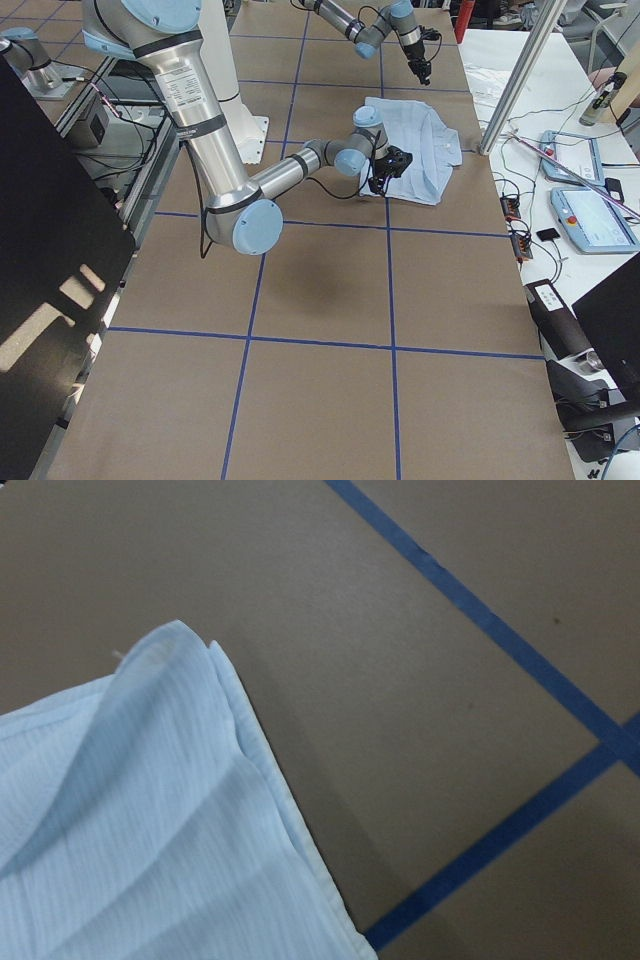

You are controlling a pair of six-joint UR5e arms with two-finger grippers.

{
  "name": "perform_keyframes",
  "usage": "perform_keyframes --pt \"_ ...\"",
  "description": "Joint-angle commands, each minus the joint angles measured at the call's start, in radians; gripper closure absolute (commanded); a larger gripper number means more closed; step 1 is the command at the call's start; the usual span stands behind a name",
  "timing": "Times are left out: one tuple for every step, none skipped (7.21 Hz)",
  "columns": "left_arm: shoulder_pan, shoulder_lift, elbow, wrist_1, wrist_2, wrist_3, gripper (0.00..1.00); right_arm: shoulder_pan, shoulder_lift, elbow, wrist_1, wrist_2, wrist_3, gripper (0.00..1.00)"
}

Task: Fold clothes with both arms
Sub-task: 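Lower the right gripper to the shirt's side edge while the left gripper holds above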

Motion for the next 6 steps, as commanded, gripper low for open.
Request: perform_keyframes --pt "0.000 0.010 -0.017 -0.005 0.000 0.006 0.61 -0.058 -0.061 0.021 0.036 -0.009 0.089 0.00" --pt "0.000 0.010 -0.017 -0.005 0.000 0.006 0.61 -0.080 -0.063 0.010 0.080 -0.014 0.129 0.00" --pt "0.000 0.010 -0.017 -0.005 0.000 0.006 0.61 -0.090 -0.061 0.010 0.082 -0.014 0.151 0.01" --pt "0.000 0.010 -0.017 -0.005 0.000 0.006 0.61 -0.094 -0.061 0.016 0.082 -0.011 0.165 0.14" --pt "0.000 0.011 -0.023 -0.003 0.000 0.007 0.61 -0.101 -0.060 0.014 0.082 -0.011 0.184 0.39" --pt "-0.002 0.011 -0.026 -0.003 0.000 0.007 0.61 -0.100 -0.063 0.016 0.082 -0.003 0.180 0.99"
